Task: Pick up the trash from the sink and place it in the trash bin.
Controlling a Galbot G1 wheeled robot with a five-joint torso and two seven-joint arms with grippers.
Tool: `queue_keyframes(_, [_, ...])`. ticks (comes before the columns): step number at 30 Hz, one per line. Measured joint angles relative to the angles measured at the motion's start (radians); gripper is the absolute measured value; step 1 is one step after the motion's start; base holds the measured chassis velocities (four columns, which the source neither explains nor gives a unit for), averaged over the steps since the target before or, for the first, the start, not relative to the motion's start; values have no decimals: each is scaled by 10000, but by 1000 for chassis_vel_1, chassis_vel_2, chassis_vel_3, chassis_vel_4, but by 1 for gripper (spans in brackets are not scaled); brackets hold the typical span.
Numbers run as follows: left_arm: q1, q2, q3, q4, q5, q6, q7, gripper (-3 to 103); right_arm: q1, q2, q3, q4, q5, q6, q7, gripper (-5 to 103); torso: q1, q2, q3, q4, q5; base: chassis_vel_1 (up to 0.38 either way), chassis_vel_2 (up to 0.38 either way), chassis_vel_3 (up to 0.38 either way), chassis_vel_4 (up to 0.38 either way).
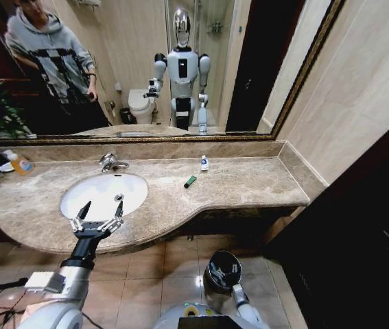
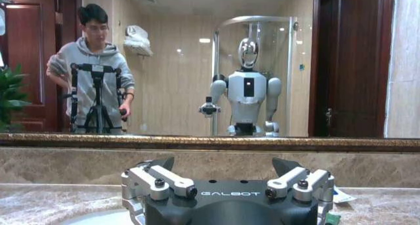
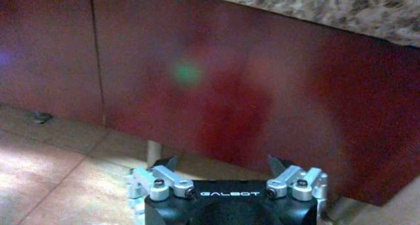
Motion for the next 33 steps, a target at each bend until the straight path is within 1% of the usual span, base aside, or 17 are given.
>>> queue_keyframes(1, [0, 0, 0, 0, 0, 0, 0, 100, -174, -6, 4, 264, 41, -93, 26, 95, 0, 0, 0, 0, 0, 0, 0, 0, 0])
queue_keyframes(4, [0, 0, 0, -1, 0, 0, 0, 100, -470, -24, 51, 790, 65, -17, 127, 100, 0, 0, 0, -1, 1, 0, 0, 0, 0])
queue_keyframes(8, [0, 0, 0, 0, 0, 0, 0, 100, -1080, -52, 144, 2013, -100, 213, 592, 100, 0, 0, 0, -1, 0, 0, 0, 0, 0])
queue_keyframes(10, [0, 0, 0, -1, 0, 0, 0, 100, -1433, -93, 244, 2818, -651, 726, 1138, 100, 0, 0, 0, -1, -1, 0, 0, 0, 0])
queue_keyframes(11, [0, 0, 0, -1, 0, 0, 0, 100, -1433, -93, 244, 2818, -651, 726, 1138, 100, 0, 0, 0, -1, -1, 0, 0, 0, 0])
queue_keyframes(13, [0, 0, 0, 0, 0, 0, 0, 100, -1755, -211, 342, 3460, -1386, 1396, 1505, 100, 0, 0, 0, 0, 1, 0, 0, 0, 0])
queue_keyframes(14, [0, 0, 0, 0, 0, 0, 0, 100, -1988, -294, 366, 3901, -1492, 1581, 1568, 100, 0, 0, 0, 0, 0, 0, 0, 0, 0])
queue_keyframes(15, [0, 0, 0, 0, 0, 0, 0, 100, -1988, -294, 366, 3901, -1492, 1581, 1568, 100, 0, 0, 0, 0, 0, 0, 0, 0, 0])
queue_keyframes(18, [0, 0, 0, -1, 0, 0, 0, 100, -2902, -453, 422, 5654, -1063, 1636, 1506, 99, 0, 0, 0, -1, 1, 0, 0, 0, 0])
queue_keyframes(19, [0, 0, 0, -1, 0, 0, 0, 100, -2902, -453, 422, 5654, -1063, 1636, 1506, 99, 0, 0, 0, -1, 1, 0, 0, 0, 0])
queue_keyframes(21, [0, 0, 0, 0, 0, 0, 0, 100, -3454, -454, 527, 6740, -843, 1590, 1492, 97, -1, 0, 0, -1, 0, 0, 0, 0, 0])
queue_keyframes(22, [0, 0, 0, 0, 0, 0, 0, 100, -3454, -454, 527, 6740, -843, 1590, 1492, 97, -1, 0, 0, -1, 0, 0, 0, 0, 0])
queue_keyframes(25, [0, 0, 0, 0, 0, 0, 0, 100, -4056, -266, 607, 8071, -669, 1446, 1547, 97, 0, 0, 0, -1, 0, 0, 0, 0, 0])
queue_keyframes(26, [0, 0, 0, 0, 0, 0, 0, 100, -4171, -152, 614, 8453, -666, 1402, 1549, 95, 0, 0, 0, -2, -1, 0, 0, 0, 0])
queue_keyframes(29, [0, 0, 0, -1, 0, 0, 0, 100, -4213, -36, 628, 9001, -805, 1319, 1482, 100, -1, 0, 0, -1, 0, 0, 0, 0, 0])
queue_keyframes(31, [0, 0, 0, 0, 0, 0, 0, 100, -4035, -113, 623, 9492, -921, 1156, 1363, 95, -1, 0, 0, -2, -1, 0, 0, 0, 0])
queue_keyframes(33, [-1, 0, 0, -1, 0, 0, 0, 100, -3830, -179, 620, 9708, -935, 1061, 1313, 95, -1, 1, 0, 0, -1, 0, 0, 0, 0])
